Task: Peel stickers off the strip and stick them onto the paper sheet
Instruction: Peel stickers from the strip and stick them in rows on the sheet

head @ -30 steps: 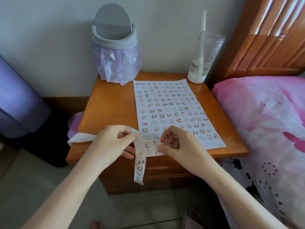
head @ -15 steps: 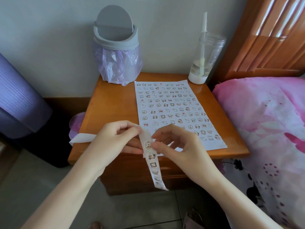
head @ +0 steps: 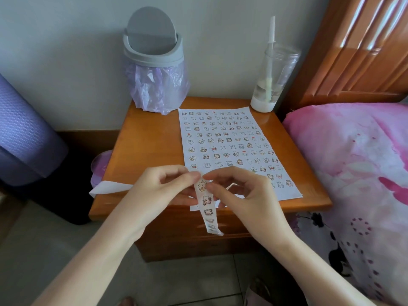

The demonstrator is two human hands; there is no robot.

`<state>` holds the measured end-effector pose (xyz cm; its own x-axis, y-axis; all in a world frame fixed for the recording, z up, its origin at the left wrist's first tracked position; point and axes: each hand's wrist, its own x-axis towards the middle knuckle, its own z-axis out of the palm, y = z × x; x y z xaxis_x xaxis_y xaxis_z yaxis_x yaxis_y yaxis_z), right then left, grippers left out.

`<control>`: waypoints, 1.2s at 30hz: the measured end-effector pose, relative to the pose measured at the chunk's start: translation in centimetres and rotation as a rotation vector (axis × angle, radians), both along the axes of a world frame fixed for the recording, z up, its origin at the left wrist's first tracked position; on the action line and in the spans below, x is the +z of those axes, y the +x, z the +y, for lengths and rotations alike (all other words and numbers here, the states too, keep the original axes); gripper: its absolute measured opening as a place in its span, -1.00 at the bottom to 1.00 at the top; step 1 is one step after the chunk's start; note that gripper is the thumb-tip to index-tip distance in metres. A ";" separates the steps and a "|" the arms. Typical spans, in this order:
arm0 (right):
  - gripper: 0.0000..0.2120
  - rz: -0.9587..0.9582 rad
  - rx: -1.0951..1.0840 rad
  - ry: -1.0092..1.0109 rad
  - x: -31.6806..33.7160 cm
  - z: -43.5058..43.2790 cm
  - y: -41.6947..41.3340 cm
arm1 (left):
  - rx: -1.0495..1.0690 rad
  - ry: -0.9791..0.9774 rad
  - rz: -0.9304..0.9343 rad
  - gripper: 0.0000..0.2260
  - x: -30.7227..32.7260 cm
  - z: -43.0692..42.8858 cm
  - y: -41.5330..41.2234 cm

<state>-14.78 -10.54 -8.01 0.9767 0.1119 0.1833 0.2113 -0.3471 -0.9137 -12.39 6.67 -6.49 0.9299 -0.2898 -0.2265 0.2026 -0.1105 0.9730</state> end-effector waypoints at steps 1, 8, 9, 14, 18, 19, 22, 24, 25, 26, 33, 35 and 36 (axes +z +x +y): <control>-0.86 -0.013 -0.001 -0.024 0.0 0.0 0.0 | 0.007 0.007 -0.004 -0.83 0.0 -0.1 0.0; -0.88 -0.123 -0.016 -0.151 -0.1 0.1 0.2 | 0.040 0.044 -0.027 -0.83 -0.2 -0.2 0.0; -0.89 -0.140 -0.021 -0.158 -0.1 0.1 0.2 | 0.044 0.053 -0.030 -0.84 -0.3 -0.3 0.1; -0.91 -0.209 -0.039 -0.191 -0.4 0.1 0.4 | 0.061 0.048 -0.028 -0.87 -0.3 -0.4 0.0; -0.90 -0.188 -0.037 -0.134 -0.3 0.1 0.4 | 0.061 0.030 -0.022 -0.86 -0.1 -0.3 0.0; -0.89 -0.177 -0.033 -0.124 -0.3 0.1 0.4 | 0.059 0.029 -0.016 -0.86 0.0 -0.3 0.0; -0.88 -0.180 -0.025 -0.135 -0.4 0.0 0.5 | 0.051 0.023 0.001 -0.85 -0.1 -0.4 0.0; -0.87 -0.209 -0.026 -0.154 -0.6 0.0 0.5 | 0.055 0.018 0.008 -0.86 -0.1 -0.4 0.0; -0.87 -0.225 -0.026 -0.161 -0.6 0.0 0.5 | 0.058 0.012 0.010 -0.86 -0.1 -0.4 0.0; -0.87 -0.240 -0.025 -0.166 -0.7 0.0 0.5 | 0.059 0.006 0.012 -0.85 -0.1 -0.4 -0.1; -0.87 -0.376 -0.007 -0.216 -0.9 0.0 0.7 | 0.054 -0.005 0.045 -0.82 -0.1 -0.3 0.0; -0.88 -0.381 -0.001 -0.211 -0.9 0.0 0.7 | 0.054 -0.007 0.051 -0.81 -0.2 -0.3 0.1; -0.88 -0.382 0.002 -0.209 -1.0 -0.1 0.7 | 0.054 -0.006 0.054 -0.81 -0.2 -0.3 0.1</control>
<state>-14.11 -10.61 -8.97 0.8431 0.1871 0.5042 0.5211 -0.5159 -0.6799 -12.29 6.33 -6.67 0.9305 -0.2415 -0.2753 0.2605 -0.0922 0.9611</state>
